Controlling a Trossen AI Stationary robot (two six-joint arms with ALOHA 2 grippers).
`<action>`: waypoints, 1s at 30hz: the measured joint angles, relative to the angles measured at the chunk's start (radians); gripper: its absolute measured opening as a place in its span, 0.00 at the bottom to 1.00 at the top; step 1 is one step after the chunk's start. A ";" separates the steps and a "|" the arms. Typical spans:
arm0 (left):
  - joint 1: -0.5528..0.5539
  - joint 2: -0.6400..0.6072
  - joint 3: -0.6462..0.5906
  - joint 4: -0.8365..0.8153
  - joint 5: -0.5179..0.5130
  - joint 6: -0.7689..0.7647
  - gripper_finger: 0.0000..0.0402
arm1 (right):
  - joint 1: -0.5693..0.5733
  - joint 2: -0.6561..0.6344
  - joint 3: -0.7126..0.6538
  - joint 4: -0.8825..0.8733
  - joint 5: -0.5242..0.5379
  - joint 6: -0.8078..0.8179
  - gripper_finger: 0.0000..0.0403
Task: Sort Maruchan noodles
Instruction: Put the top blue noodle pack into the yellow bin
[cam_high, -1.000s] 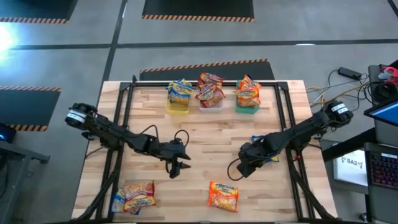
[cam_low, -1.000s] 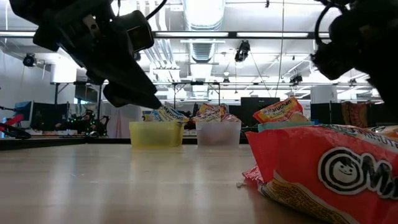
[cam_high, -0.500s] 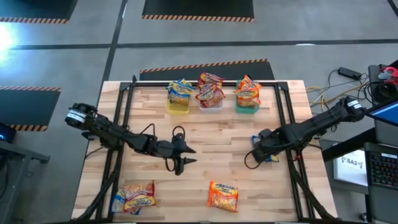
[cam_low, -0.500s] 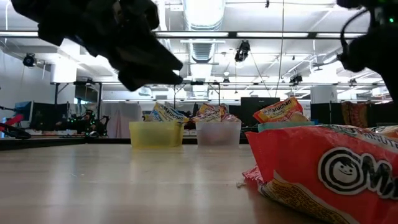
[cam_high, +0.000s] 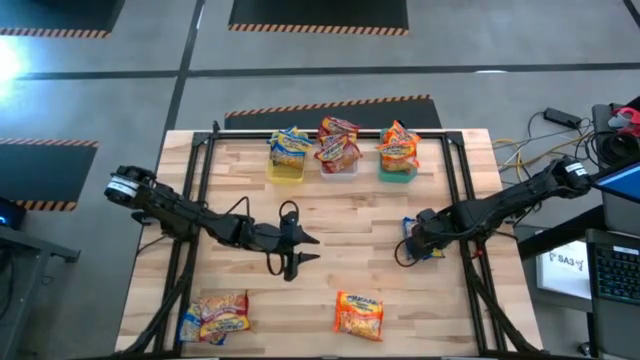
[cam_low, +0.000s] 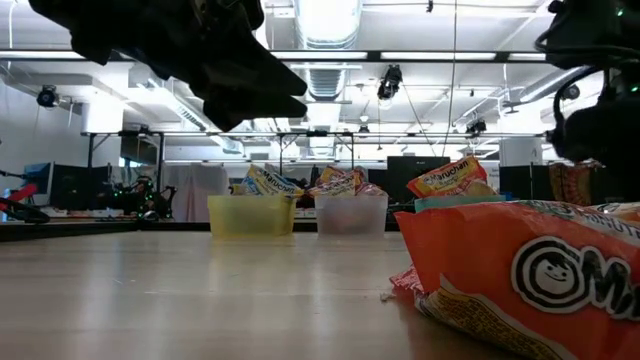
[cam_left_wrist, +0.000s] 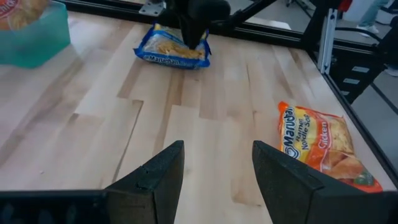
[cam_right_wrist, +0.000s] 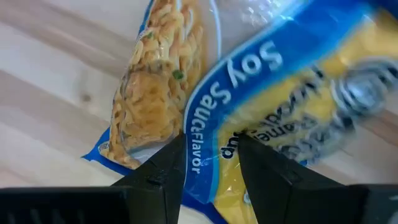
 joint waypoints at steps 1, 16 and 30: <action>0.002 0.000 0.000 0.001 0.000 0.002 0.43 | -0.006 0.001 -0.011 0.035 0.000 -0.015 0.34; 0.010 0.000 0.000 0.005 -0.025 0.019 0.43 | -0.045 0.163 -0.015 0.414 -0.007 -0.451 0.34; 0.014 0.009 0.000 0.009 -0.098 0.015 0.43 | -0.046 0.279 0.183 0.362 -0.007 -0.668 0.34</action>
